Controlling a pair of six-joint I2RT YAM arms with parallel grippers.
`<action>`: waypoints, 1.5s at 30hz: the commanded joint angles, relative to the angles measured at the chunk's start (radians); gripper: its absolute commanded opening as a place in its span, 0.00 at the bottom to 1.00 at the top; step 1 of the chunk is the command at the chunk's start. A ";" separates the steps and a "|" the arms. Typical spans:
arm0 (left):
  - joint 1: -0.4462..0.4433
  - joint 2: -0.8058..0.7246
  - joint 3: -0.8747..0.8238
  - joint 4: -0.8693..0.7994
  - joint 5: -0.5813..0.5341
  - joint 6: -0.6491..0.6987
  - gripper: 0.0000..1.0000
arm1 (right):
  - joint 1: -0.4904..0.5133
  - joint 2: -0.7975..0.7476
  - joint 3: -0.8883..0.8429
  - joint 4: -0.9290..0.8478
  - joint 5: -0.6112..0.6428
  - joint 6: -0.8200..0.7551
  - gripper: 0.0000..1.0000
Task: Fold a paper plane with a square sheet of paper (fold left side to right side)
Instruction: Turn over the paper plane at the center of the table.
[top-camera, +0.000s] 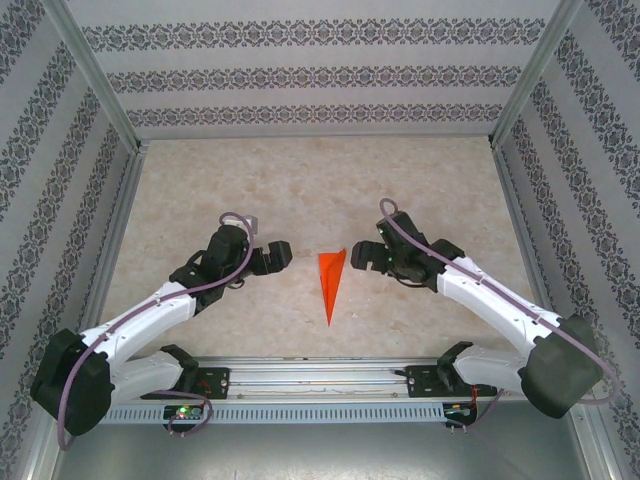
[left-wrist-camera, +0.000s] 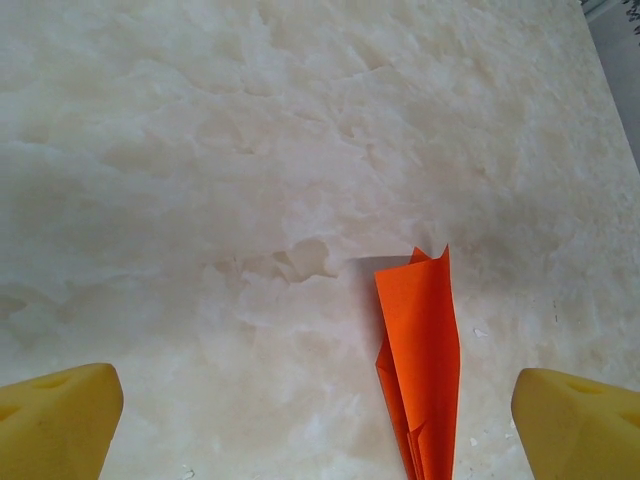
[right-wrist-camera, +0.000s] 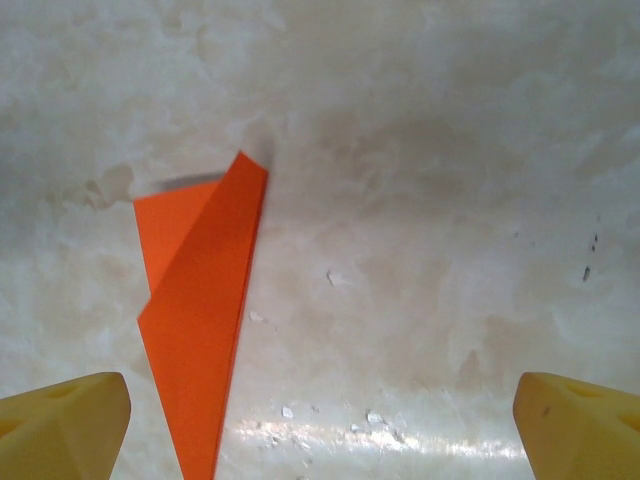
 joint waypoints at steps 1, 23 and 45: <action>0.020 -0.029 -0.018 0.030 -0.022 0.007 1.00 | 0.080 0.023 0.052 -0.094 0.095 0.059 0.98; 0.033 -0.087 -0.049 -0.013 -0.043 0.033 1.00 | 0.328 0.474 0.359 -0.162 0.221 0.099 0.94; 0.034 -0.097 -0.053 -0.022 -0.053 0.045 1.00 | 0.253 0.624 0.365 -0.135 0.216 0.104 0.58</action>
